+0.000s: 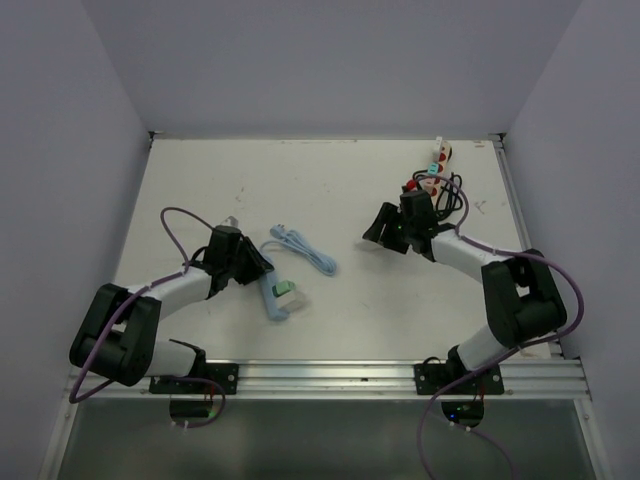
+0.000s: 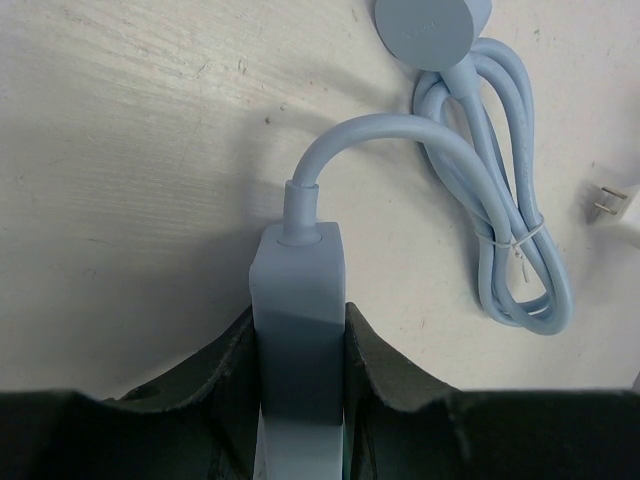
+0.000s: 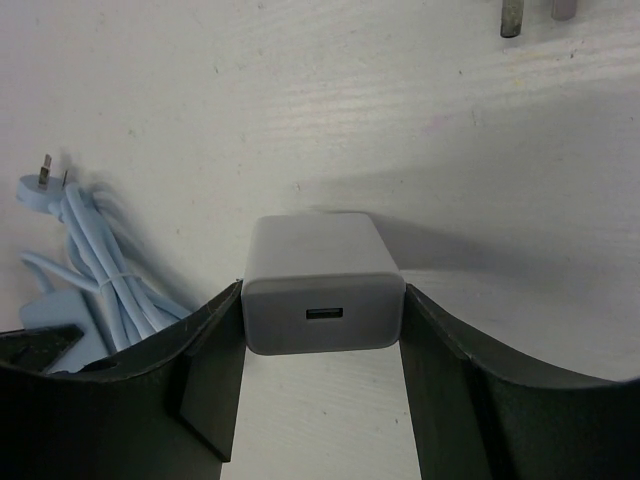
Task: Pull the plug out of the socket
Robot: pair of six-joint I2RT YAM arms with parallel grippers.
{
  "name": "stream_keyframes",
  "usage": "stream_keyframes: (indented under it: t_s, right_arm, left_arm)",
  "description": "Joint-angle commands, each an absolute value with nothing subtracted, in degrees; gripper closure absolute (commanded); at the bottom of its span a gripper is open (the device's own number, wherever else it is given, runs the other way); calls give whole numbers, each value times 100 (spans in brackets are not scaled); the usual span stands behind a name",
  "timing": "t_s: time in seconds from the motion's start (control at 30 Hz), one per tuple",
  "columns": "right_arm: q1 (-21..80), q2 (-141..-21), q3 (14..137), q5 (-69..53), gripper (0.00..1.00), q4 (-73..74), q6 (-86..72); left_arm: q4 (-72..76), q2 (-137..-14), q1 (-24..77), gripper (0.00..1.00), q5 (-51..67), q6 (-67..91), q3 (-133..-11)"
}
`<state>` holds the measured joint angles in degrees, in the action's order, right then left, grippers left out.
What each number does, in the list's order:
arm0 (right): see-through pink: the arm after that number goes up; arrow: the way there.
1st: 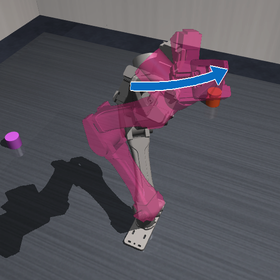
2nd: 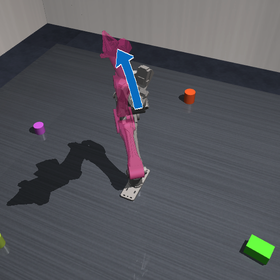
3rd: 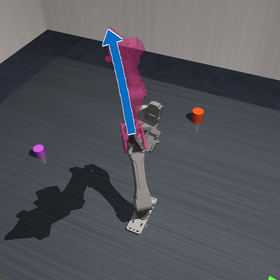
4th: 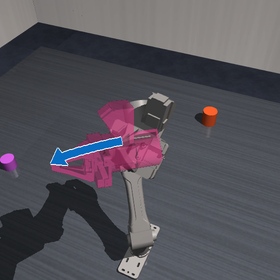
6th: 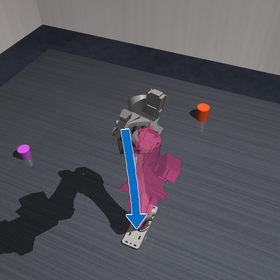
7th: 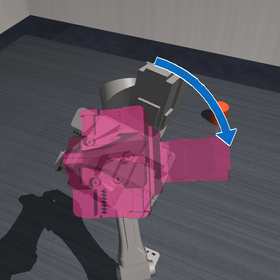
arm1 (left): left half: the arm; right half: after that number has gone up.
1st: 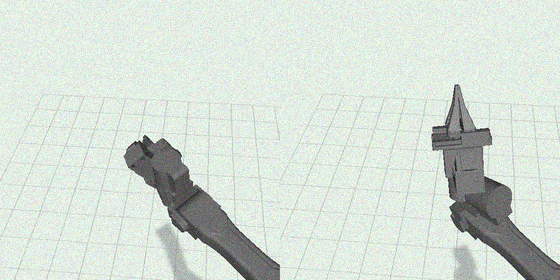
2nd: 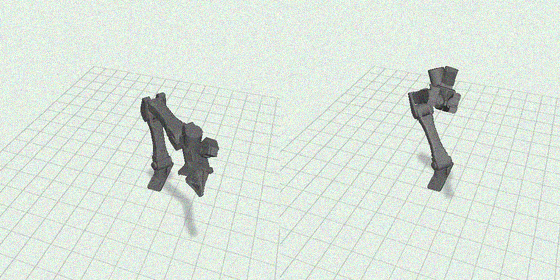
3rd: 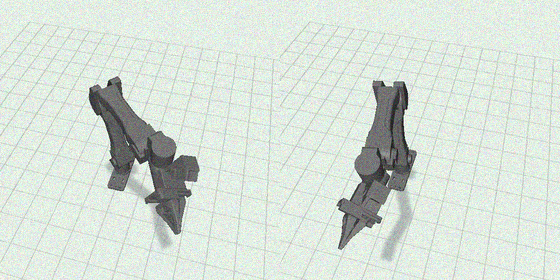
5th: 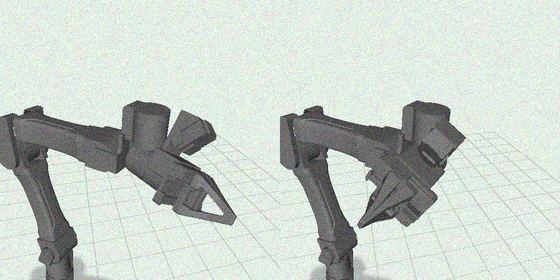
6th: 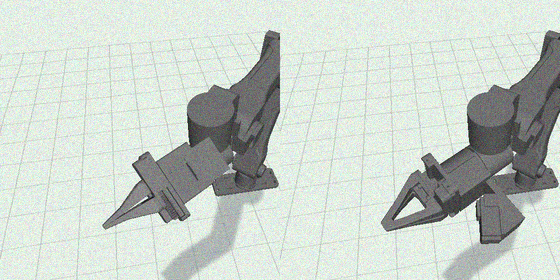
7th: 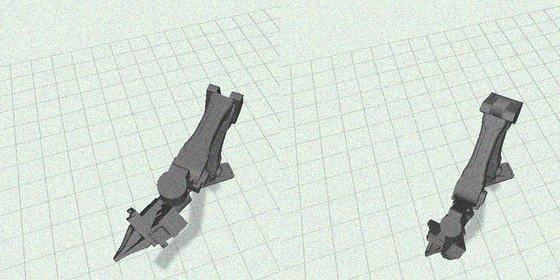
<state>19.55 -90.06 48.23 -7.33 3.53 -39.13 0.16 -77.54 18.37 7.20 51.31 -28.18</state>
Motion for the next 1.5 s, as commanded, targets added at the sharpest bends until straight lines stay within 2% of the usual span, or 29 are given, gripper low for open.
stream_keyframes:
  t_s: [0.0, 0.1, 0.13, 0.23, 0.27, 0.43, 0.8, 1.07, 1.2, 1.47]
  right_arm:
    - [1969, -9044, 4650, -923, 96, -369, -4315]
    - [1960, -8965, 4378, -923, 86, -413, -4333]
    - [1960, -8904, 4299, -914, 76, -422, -4350]
    - [1942, -8641, 3973, -870, 61, -361, -4351]
    - [1942, -8561, 3842, -835, 49, -247, -4333]
    - [1934, -7877, 3481, -589, 18, -18, -4096]
    - [1942, -6944, 3199, -483, 13, 720, -3367]
    - [2390, -6451, 3665, -703, 13, 1292, -3050]
    - [3083, -6653, 4016, -878, 13, 1257, -3225]
    - [4129, -7987, 4965, -1424, 12, 712, -3946]
  left_arm:
    - [-114, -7761, 1802, 100, 782, 4878, -2628]
    - [-97, -7743, 1802, 100, 817, 4878, -2619]
    - [-97, -7726, 1802, 100, 826, 4878, -2602]
    - [-97, -7699, 1802, 100, 826, 4878, -2575]
    - [-97, -7682, 1802, 100, 817, 4869, -2575]
    - [-97, -7655, 1802, 100, 817, 4878, -2523]
    - [-97, -7541, 1802, 100, 861, 4904, -2417]
    - [-97, -7532, 1802, 100, 888, 4913, -2391]
    - [-97, -7532, 1802, 100, 905, 4913, -2399]
    - [123, -7523, 1802, 100, 975, 4913, -2364]
